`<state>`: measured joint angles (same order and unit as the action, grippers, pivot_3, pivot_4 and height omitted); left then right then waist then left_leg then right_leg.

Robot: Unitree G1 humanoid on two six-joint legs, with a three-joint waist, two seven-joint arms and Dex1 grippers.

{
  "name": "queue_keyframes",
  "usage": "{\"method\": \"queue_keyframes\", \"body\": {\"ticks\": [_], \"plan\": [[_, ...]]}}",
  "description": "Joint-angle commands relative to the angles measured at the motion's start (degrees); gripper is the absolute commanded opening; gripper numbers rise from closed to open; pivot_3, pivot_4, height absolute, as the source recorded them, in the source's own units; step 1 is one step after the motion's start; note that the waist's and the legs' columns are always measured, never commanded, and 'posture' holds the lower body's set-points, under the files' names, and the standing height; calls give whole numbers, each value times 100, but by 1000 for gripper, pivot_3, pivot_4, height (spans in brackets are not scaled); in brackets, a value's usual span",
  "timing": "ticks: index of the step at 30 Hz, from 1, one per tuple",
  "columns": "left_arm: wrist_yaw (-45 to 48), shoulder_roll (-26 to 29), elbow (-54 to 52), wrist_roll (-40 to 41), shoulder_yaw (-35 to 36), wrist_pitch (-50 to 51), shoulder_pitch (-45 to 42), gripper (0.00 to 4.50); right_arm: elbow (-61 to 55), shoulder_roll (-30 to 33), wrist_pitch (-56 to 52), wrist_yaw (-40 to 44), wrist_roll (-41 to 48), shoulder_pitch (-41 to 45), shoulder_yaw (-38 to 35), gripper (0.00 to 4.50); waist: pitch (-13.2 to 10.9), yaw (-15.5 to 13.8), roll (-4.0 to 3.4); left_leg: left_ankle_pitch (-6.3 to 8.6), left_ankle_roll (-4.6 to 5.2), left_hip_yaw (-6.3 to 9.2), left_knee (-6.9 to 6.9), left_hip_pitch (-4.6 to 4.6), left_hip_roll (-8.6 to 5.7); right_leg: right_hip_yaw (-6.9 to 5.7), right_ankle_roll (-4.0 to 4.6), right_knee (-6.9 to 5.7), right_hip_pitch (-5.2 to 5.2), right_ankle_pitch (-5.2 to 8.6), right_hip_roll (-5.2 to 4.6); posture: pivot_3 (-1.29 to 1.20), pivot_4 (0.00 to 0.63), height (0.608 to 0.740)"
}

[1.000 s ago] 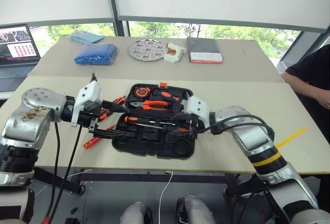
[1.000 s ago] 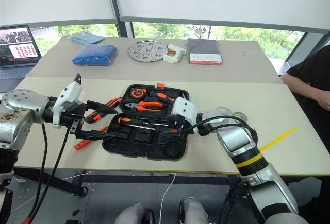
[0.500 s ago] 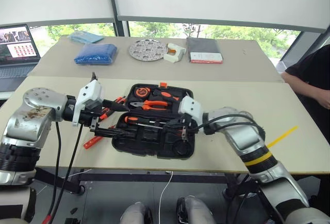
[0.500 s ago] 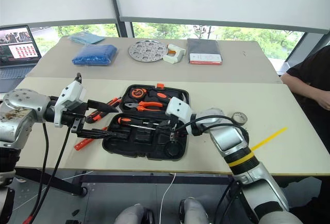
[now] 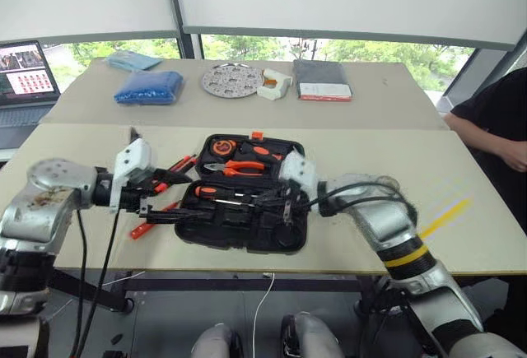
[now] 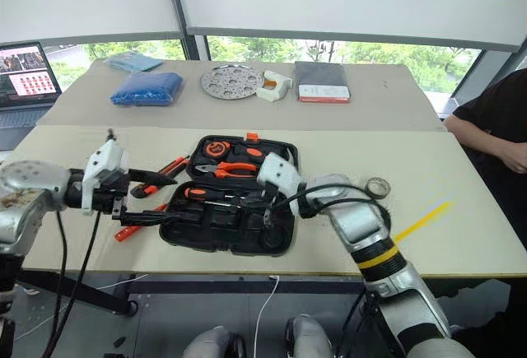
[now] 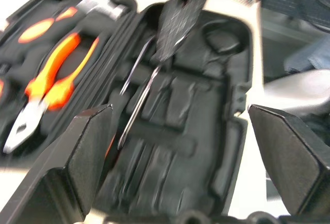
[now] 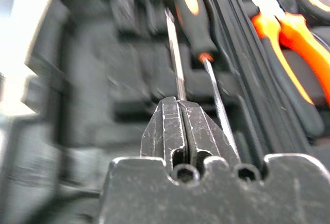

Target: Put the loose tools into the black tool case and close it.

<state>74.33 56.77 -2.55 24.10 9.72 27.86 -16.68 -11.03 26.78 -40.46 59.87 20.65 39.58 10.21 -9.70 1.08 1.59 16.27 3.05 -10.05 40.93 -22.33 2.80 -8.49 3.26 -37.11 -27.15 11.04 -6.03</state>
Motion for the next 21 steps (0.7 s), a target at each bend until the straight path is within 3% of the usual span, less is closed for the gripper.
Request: {"method": "queue_keyframes", "body": {"ticks": [1,4,7,8,19,21], "plan": [[-412,125,-414,-27,1330,98,1175,4500,-946,484,-734,234,1015,-123,-760,2611,0,-10,0,2,2,2,-3,0,0,-1,0,5,0,1,-3,0,150,718],[-505,65,-476,-121,2141,-1,2158,4500,-1380,912,-862,361,1362,-447,-1011,3481,0,-25,1,6,5,6,-14,0,-1,0,4,15,-1,3,-14,0,150,718],[-581,78,-432,-143,2418,-76,2578,4500,-1584,1190,-835,348,1509,-690,-1078,4476,-1,-75,1,11,2,14,-15,1,-2,-10,8,16,3,8,-23,0,150,718],[-588,99,-430,-143,2411,-100,2603,4500,-1609,1222,-837,314,1552,-714,-1075,4476,-2,-105,-1,42,-41,17,-18,1,-2,-17,9,16,3,9,-32,0,150,718],[-951,452,-300,-283,837,652,1284,4500,-1910,1340,-772,-95,1784,-807,-1015,4476,-2,-155,0,39,-46,27,-18,-6,-6,-20,-3,14,6,1,-28,0,150,718],[-1050,342,92,-803,-94,605,745,4500,-2077,1375,-852,-212,1921,-886,-1127,4476,-2,-155,-1,17,-8,23,-18,-6,-6,-17,2,14,5,4,-18,0,150,718]]}}
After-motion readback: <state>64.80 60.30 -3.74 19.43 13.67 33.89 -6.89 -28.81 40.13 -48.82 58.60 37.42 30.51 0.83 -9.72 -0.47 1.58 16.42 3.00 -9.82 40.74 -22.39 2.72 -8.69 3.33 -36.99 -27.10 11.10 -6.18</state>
